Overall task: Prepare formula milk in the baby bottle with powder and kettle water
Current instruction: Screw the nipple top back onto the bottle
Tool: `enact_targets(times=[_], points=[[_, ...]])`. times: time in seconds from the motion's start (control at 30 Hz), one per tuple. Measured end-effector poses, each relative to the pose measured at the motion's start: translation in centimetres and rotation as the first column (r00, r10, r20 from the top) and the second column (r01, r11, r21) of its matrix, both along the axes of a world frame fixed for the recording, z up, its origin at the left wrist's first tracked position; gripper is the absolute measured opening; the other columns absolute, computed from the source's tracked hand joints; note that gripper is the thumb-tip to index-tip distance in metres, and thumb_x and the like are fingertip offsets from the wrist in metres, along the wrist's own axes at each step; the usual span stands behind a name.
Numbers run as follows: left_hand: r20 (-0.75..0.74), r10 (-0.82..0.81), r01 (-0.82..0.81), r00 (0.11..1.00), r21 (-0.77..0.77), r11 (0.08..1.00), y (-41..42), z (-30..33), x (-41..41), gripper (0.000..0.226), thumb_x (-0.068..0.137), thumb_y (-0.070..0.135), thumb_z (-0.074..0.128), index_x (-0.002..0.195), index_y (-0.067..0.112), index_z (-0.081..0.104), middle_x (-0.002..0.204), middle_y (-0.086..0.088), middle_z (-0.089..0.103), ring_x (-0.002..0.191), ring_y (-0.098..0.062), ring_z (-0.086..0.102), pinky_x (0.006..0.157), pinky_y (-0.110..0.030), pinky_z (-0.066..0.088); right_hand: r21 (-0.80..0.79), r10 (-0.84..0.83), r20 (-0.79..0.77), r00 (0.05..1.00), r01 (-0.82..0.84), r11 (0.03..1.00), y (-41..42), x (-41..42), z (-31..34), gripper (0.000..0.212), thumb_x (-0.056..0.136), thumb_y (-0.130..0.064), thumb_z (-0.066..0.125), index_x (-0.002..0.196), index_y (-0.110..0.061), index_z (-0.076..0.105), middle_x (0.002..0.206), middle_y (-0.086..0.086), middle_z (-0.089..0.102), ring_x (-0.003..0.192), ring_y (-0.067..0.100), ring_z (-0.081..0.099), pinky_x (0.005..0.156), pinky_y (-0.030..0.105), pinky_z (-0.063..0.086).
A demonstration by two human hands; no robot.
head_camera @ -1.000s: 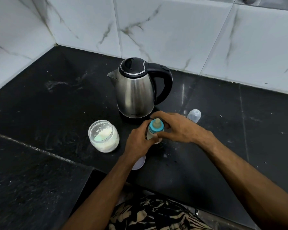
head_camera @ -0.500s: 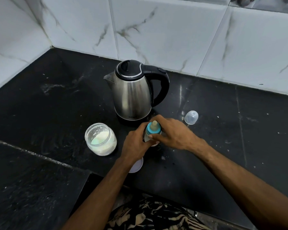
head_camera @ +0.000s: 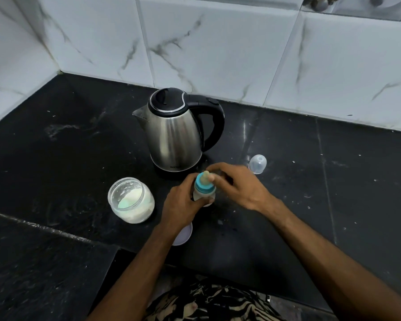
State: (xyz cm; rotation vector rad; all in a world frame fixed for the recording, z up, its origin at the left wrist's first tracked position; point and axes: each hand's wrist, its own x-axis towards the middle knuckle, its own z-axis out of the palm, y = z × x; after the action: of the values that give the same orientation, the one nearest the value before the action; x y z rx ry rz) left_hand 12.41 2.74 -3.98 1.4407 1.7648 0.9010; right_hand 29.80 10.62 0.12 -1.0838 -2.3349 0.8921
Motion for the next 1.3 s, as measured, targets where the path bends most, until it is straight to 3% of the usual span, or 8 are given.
enact_targets(times=[0.13,0.23,0.4,0.6,0.73,0.9,1.1,1.3], points=[[-0.030,0.005,-0.005,1.000,-0.007,1.000,0.2,-0.2,-0.1,0.067,0.074,0.037,0.084,0.133,0.038,0.053,0.116,0.024,0.063,0.117,-0.007,0.062,0.101,-0.041,0.051,0.253,-0.352,-0.039,0.935,0.350,0.902,1.8,1.5,-0.9,0.029,0.096,-0.042,0.055,0.094,-0.017,0.068,0.085,-0.004,0.060,0.081,0.014,0.055,0.071,0.036,0.050],[-0.038,0.001,-0.001,0.999,-0.004,1.000,0.2,-0.4,-0.1,0.067,0.075,0.030,0.085,0.134,0.034,0.053,0.116,0.026,0.060,0.118,-0.008,0.061,0.102,-0.039,0.051,0.324,-0.524,0.064,0.849,0.479,0.816,3.4,3.0,-2.7,0.024,0.092,-0.034,0.063,0.105,-0.015,0.068,0.105,0.005,0.058,0.099,0.024,0.054,0.082,0.041,0.049],[-0.044,-0.003,0.003,0.999,0.009,1.000,0.3,-0.5,-0.1,0.066,0.077,0.024,0.085,0.135,0.030,0.053,0.119,0.021,0.061,0.118,-0.007,0.060,0.102,-0.034,0.051,0.179,-0.606,0.167,0.778,0.580,0.794,4.0,4.0,-5.8,0.044,0.094,-0.033,0.057,0.136,-0.021,0.049,0.147,0.013,0.035,0.136,0.031,0.034,0.108,0.052,0.036],[-0.038,0.000,0.000,0.999,0.006,1.000,0.3,-0.5,0.0,0.066,0.077,0.023,0.085,0.135,0.028,0.053,0.128,0.011,0.065,0.120,-0.010,0.061,0.103,-0.034,0.050,0.156,-0.599,0.140,0.789,0.580,0.800,4.4,3.9,-6.8,0.044,0.095,-0.020,0.056,0.138,-0.018,0.045,0.139,0.012,0.041,0.119,0.032,0.049,0.101,0.049,0.045],[-0.031,0.006,-0.006,0.999,0.006,1.000,0.2,-0.6,0.0,0.066,0.077,0.024,0.085,0.135,0.029,0.053,0.127,0.011,0.066,0.118,-0.009,0.061,0.102,-0.037,0.051,0.116,-0.552,-0.070,0.831,0.556,0.823,4.3,3.5,-4.9,0.050,0.091,-0.021,0.064,0.136,-0.012,0.044,0.136,0.009,0.047,0.119,0.024,0.051,0.101,0.045,0.047],[-0.031,0.006,-0.007,1.000,-0.007,1.000,0.1,-0.3,0.1,0.067,0.078,0.024,0.084,0.136,0.029,0.052,0.128,0.011,0.065,0.120,-0.008,0.060,0.102,-0.030,0.048,0.077,-0.341,-0.321,0.883,0.383,0.920,1.9,1.5,0.8,0.044,0.089,-0.031,0.071,0.127,-0.021,0.051,0.123,-0.008,0.056,0.106,0.004,0.056,0.086,0.018,0.049],[-0.019,0.016,-0.016,1.000,-0.041,0.999,-0.1,0.0,0.2,0.063,0.074,0.050,0.079,0.130,0.040,0.051,0.116,0.013,0.070,0.108,-0.007,0.066,0.093,-0.042,0.056,0.241,0.021,-0.255,0.967,0.042,0.970,-1.4,-0.8,2.1,0.044,0.089,-0.025,0.073,0.127,-0.012,0.055,0.124,0.000,0.057,0.113,0.007,0.055,0.095,0.020,0.046],[-0.033,0.006,-0.007,0.999,-0.025,1.000,-0.3,0.6,0.4,0.068,0.068,0.067,0.062,0.129,0.040,0.050,0.108,0.011,0.072,0.100,-0.012,0.068,0.086,-0.046,0.056,0.304,0.080,-0.170,0.982,-0.024,0.952,-2.0,-1.4,-0.7,0.046,0.088,-0.025,0.073,0.128,-0.011,0.057,0.127,0.005,0.055,0.118,0.019,0.054,0.097,0.036,0.048]])
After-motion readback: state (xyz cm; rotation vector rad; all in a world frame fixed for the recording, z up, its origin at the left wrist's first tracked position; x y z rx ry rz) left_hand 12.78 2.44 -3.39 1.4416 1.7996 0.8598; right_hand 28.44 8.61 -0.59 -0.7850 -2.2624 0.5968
